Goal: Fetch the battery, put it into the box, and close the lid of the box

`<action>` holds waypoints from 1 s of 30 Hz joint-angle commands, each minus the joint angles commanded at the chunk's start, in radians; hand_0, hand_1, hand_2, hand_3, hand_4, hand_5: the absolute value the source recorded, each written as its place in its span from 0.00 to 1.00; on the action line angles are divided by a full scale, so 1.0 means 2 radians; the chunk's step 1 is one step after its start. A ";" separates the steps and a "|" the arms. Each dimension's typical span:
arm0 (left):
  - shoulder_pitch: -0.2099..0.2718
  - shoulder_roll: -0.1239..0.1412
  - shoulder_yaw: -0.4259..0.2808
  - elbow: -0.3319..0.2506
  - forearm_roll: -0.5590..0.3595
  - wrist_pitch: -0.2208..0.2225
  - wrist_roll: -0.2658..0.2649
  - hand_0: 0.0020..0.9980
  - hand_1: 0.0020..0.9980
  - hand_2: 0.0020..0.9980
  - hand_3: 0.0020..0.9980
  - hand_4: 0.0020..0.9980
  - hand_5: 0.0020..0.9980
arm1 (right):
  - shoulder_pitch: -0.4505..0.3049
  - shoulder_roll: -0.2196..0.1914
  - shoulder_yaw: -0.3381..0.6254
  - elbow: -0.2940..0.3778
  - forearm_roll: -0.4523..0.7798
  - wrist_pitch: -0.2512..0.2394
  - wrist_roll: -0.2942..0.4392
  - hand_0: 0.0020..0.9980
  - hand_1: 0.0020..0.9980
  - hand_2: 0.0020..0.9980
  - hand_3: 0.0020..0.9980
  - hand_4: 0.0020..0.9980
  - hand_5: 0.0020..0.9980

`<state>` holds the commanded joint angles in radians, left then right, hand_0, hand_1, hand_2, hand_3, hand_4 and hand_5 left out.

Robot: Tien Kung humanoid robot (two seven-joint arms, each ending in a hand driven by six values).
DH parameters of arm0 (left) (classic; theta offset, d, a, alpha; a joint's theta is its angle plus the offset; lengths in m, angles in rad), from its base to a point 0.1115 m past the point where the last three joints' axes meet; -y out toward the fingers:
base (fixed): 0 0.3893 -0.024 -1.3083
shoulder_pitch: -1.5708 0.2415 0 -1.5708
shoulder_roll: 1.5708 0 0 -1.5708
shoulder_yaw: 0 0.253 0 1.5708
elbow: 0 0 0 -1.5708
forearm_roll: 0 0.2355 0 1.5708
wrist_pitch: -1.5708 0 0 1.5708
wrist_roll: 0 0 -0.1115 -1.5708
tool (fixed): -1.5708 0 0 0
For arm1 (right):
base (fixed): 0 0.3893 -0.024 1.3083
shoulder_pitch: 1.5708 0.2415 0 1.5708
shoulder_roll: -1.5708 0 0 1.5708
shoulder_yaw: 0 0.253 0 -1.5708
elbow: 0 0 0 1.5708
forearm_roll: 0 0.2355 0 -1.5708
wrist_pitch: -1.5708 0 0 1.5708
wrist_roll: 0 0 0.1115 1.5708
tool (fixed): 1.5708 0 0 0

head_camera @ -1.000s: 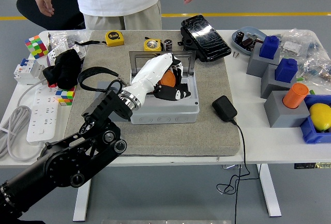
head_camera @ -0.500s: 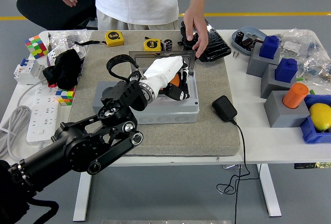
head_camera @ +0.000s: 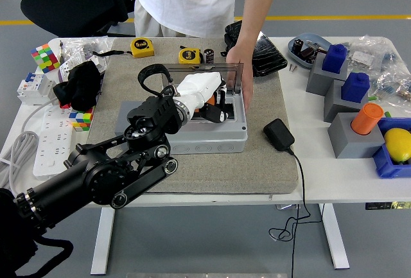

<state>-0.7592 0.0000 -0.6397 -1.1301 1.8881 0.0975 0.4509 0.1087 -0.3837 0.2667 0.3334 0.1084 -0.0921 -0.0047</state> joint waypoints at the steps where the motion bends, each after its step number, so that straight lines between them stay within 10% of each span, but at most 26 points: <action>1: -0.001 0.000 -0.001 0.001 0.000 0.001 -0.001 0.10 0.05 0.11 0.29 0.81 0.18 | 0.000 0.000 -0.001 0.000 0.000 0.000 0.000 0.58 0.63 0.67 0.57 0.97 0.50; 10: -0.007 0.000 -0.002 0.012 -0.012 0.021 -0.030 0.10 0.05 0.11 0.30 0.81 0.18 | 0.002 -0.001 0.003 0.002 -0.005 0.000 0.000 0.58 0.63 0.67 0.57 0.97 0.50; 11: -0.007 0.000 -0.002 0.012 -0.016 0.025 -0.037 0.22 0.31 0.27 0.39 0.94 0.38 | 0.002 0.000 0.003 0.002 -0.006 0.000 0.000 0.58 0.63 0.66 0.57 0.97 0.50; 17: -0.004 0.000 -0.001 0.012 -0.042 0.052 -0.078 0.26 0.40 0.34 0.44 0.97 0.44 | 0.001 0.000 0.002 0.002 -0.006 0.000 0.000 0.58 0.63 0.67 0.57 0.97 0.50; 30: -0.004 0.000 0.007 0.018 -0.045 0.064 -0.108 0.28 0.44 0.35 0.45 0.97 0.45 | 0.002 -0.001 0.002 0.003 -0.007 0.000 0.001 0.58 0.63 0.67 0.57 0.97 0.49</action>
<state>-0.7666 0.0000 -0.6267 -1.0931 1.7975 0.2251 0.2354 0.1133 -0.3851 0.2709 0.3391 0.0949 -0.0917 -0.0035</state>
